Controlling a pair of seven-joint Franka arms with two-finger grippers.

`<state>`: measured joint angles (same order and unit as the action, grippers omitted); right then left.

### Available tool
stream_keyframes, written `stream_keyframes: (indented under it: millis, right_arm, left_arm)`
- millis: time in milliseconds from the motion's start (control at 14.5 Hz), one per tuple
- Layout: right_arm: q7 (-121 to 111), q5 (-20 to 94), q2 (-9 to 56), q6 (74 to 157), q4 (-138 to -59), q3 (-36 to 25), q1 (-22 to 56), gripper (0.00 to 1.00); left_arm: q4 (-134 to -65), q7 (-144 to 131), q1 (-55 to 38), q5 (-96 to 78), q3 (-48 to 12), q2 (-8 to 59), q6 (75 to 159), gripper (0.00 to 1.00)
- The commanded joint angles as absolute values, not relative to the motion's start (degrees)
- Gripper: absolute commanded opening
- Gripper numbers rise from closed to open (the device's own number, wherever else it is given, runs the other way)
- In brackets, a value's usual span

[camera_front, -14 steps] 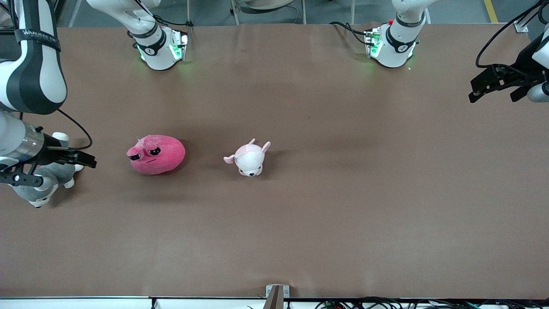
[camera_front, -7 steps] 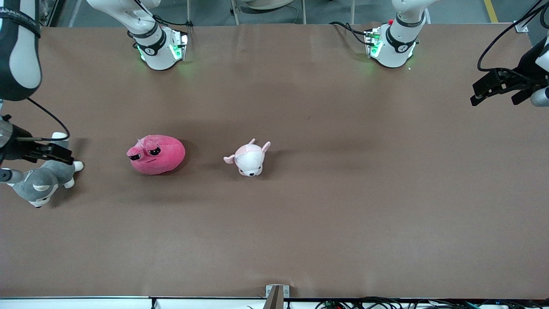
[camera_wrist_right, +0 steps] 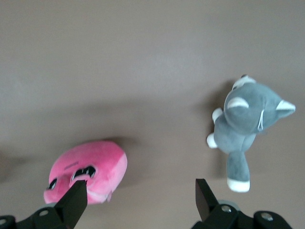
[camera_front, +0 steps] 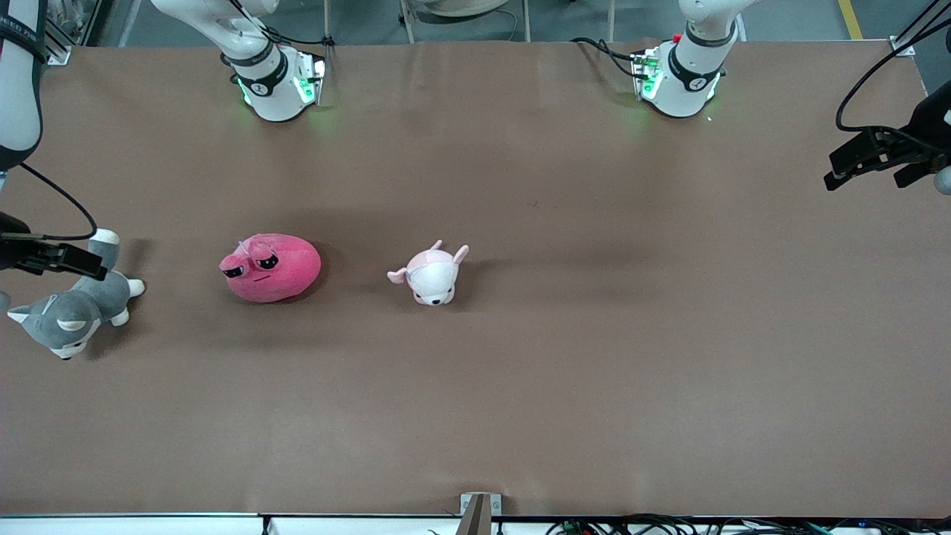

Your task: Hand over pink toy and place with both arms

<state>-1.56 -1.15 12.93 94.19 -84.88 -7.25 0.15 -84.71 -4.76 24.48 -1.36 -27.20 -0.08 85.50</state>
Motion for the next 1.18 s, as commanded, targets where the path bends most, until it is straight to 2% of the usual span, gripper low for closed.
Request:
stream_keyframes:
  millis: [0, 346, 484, 691, 1106]
  right_arm:
    - [-1.67, -1.14, 10.73, 89.74, -85.33, -6.50, 0.00, 1.00]
    - [-2.02, -1.14, 0.90, 89.74, -93.76, -6.33, 0.26, 1.00]
    - [-2.02, -1.40, -2.53, 89.65, -96.49, -6.33, 0.26, 1.00]
    - [-2.02, -1.76, -7.02, 89.56, -99.74, -6.24, 0.35, 1.00]
    - [-2.29, -1.85, -9.75, 89.21, -99.84, -5.54, 0.35, 1.00]
  left_arm:
    - [-83.58, -3.95, 20.15, -1.14, -23.23, 0.35, 85.34, 1.00]
    - [-83.58, -3.96, 3.20, -1.23, -6.71, 0.35, 85.34, 1.00]
    - [-83.58, -3.96, -0.78, -1.14, -2.39, 0.35, 85.34, 1.00]
    - [-83.58, -3.96, -0.79, -1.05, -2.20, 0.35, 85.34, 1.00]
    - [-83.58, -3.87, -0.35, -1.05, -2.37, -0.09, 85.34, 1.00]
